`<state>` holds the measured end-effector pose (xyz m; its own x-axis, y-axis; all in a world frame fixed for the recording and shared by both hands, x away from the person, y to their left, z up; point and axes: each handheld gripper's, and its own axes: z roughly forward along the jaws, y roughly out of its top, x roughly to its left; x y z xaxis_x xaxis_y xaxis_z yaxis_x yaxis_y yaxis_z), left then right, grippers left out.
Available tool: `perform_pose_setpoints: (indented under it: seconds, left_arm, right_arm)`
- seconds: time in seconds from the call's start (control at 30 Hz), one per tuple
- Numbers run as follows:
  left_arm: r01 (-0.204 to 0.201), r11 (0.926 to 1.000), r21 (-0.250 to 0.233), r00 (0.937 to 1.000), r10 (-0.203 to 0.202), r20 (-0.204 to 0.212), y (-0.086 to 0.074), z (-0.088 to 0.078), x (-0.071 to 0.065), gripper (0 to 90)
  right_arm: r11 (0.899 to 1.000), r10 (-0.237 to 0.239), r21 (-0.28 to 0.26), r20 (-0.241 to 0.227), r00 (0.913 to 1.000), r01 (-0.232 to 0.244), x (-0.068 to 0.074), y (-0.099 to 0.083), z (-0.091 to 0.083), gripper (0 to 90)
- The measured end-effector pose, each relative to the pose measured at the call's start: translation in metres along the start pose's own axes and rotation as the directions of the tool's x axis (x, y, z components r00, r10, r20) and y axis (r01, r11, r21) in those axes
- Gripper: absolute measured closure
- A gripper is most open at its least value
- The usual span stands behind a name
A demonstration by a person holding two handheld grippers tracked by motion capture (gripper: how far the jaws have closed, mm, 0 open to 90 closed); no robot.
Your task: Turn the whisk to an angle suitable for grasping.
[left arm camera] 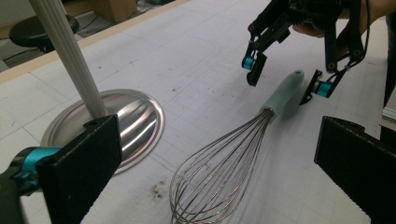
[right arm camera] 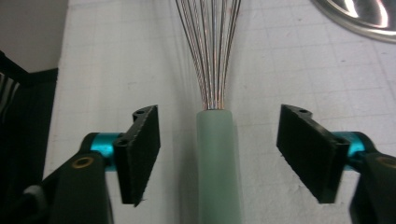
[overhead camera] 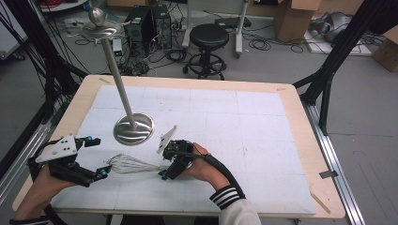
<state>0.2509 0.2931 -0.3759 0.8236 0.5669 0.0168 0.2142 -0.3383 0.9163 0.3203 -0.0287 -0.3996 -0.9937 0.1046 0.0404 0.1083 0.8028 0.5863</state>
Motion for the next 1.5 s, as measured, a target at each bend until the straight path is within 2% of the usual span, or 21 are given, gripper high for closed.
perform_pose_setpoints:
  seconds: [0.1, 0.23, 0.27, 0.33, 0.4, 0.43, 0.47, 0.5, 0.57, 0.73, 0.87, 0.9, 0.97, 1.03, 1.07, 1.13, 1.23, 1.33, 1.43, 1.47, 1.5]
  left_arm:
    - [0.0, 1.0, 0.0, 1.0, 0.0, 0.0, 0.0, 0.0, 0.0, 1.7]
    - [-0.007, 1.0, 0.004, 1.0, 0.007, 0.005, 0.001, 0.001, -0.001, 1.7]
    - [-0.008, 1.0, 0.006, 1.0, 0.008, 0.005, 0.001, 0.002, -0.001, 1.7]
    - [-0.008, 0.9999, 0.007, 1.0, 0.007, 0.002, 0.001, 0.002, -0.001, 1.7]
    - [-0.007, 1.0, 0.006, 1.0, 0.007, 0.001, 0.001, 0.002, 0.0, 1.7]
    - [-0.003, 1.0, 0.004, 1.0, 0.003, -0.002, 0.001, 0.002, 0.0, 1.7]
    - [-0.003, 1.0, 0.004, 1.0, 0.003, -0.002, 0.001, 0.002, 0.0, 1.7]
    - [-0.004, 1.0, 0.005, 1.0, 0.004, -0.001, 0.001, 0.001, 0.0, 1.7]
    - [-0.004, 1.0, 0.004, 1.0, 0.004, -0.001, 0.001, 0.001, 0.0, 1.7]
    - [-0.004, 1.0, 0.008, 1.0, 0.004, -0.001, 0.001, 0.002, 0.001, 1.7]
    - [0.0, 1.0, 0.006, 1.0, 0.0, -0.002, 0.001, 0.003, 0.001, 1.7]
    - [-0.002, 1.0, 0.009, 1.0, 0.002, -0.003, 0.001, 0.003, 0.001, 1.7]
    - [-0.002, 1.0, 0.008, 1.0, 0.002, -0.002, 0.001, 0.003, 0.001, 1.7]
    - [-0.003, 1.0, 0.009, 1.0, 0.003, -0.002, 0.001, 0.003, 0.001, 1.7]
    - [0.0, 1.0, 0.007, 1.0, 0.0, -0.003, 0.001, 0.003, 0.001, 1.7]
    - [0.0, 1.0, 0.005, 1.0, 0.0, -0.005, 0.001, 0.003, 0.001, 1.7]
    - [0.0, 1.0, 0.005, 1.0, 0.0, -0.005, 0.001, 0.002, 0.001, 1.7]
    - [-0.001, 1.0, 0.005, 1.0, 0.001, -0.006, 0.001, 0.003, 0.002, 1.7]
    - [-0.001, 1.0, 0.006, 1.0, 0.001, -0.003, 0.002, 0.004, 0.001, 1.7]
    - [-0.004, 1.0, 0.008, 1.0, 0.004, -0.003, 0.002, 0.004, 0.001, 1.7]
    - [-0.004, 1.0, 0.008, 1.0, 0.004, -0.003, 0.002, 0.004, 0.001, 1.7]
  right_arm:
    - [1.0, 0.003, -0.025, 0.014, 0.9999, -0.002, 0.001, -0.002, -0.008, 17.0]
    - [0.998, 0.003, -0.068, 0.037, 0.9993, -0.001, 0.001, -0.009, -0.023, 10.3]
    - [0.998, 0.003, -0.068, 0.037, 0.9993, -0.001, 0.001, -0.009, -0.023, 10.3]
    - [0.993, 0.017, -0.118, 0.06, 0.9981, -0.01, 0.001, -0.015, -0.035, 9.6]
    - [0.992, 0.02, -0.127, 0.062, 0.9979, -0.012, 0.001, -0.016, -0.038, 9.6]
    - [0.986, 0.029, -0.166, 0.069, 0.9972, -0.018, 0.001, -0.021, -0.047, 8.9]
    - [0.986, 0.029, -0.166, 0.069, 0.9972, -0.018, 0.001, -0.021, -0.047, 8.9]
    - [0.981, 0.043, -0.194, 0.083, 0.9956, -0.027, 0.002, -0.025, -0.053, 0.4]
    - [0.975, 0.07, -0.219, 0.094, 0.9931, -0.048, 0.002, -0.029, -0.061, 0.4]
    - [0.962, 0.082, -0.27, 0.109, 0.9906, -0.05, 0.002, -0.04, -0.074, 0.4]
    - [0.946, 0.112, -0.318, 0.12, 0.9864, -0.068, 0.004, -0.057, -0.092, 0.4]
    - [0.946, 0.112, -0.318, 0.12, 0.9864, -0.068, 0.004, -0.057, -0.092, 0.4]
    - [0.931, 0.139, -0.355, 0.133, 0.9813, -0.084, 0.005, -0.07, -0.105, 0.4]
    - [0.93, 0.142, -0.358, 0.136, 0.9806, -0.085, 0.005, -0.073, -0.107, 0.4]
    - [0.922, 0.152, -0.376, 0.139, 0.9785, -0.09, 0.007, -0.081, -0.114, 0.4]
    - [0.919, 0.159, -0.384, 0.145, 0.9765, -0.093, 0.007, -0.084, -0.117, 0.4]
    - [0.908, 0.184, -0.407, 0.164, 0.9691, -0.104, 0.01, -0.099, -0.13, 0.4]
    - [0.907, 0.188, -0.408, 0.175, 0.9666, -0.102, 0.011, -0.105, -0.135, 0.4]
    - [0.898, 0.205, -0.426, 0.187, 0.9609, -0.109, 0.013, -0.117, -0.144, 0.4]
    - [0.893, 0.215, -0.435, 0.195, 0.9569, -0.112, 0.014, -0.121, -0.147, 0.4]
    - [0.882, 0.235, -0.456, 0.203, 0.9505, -0.121, 0.016, -0.13, -0.153, 0.4]
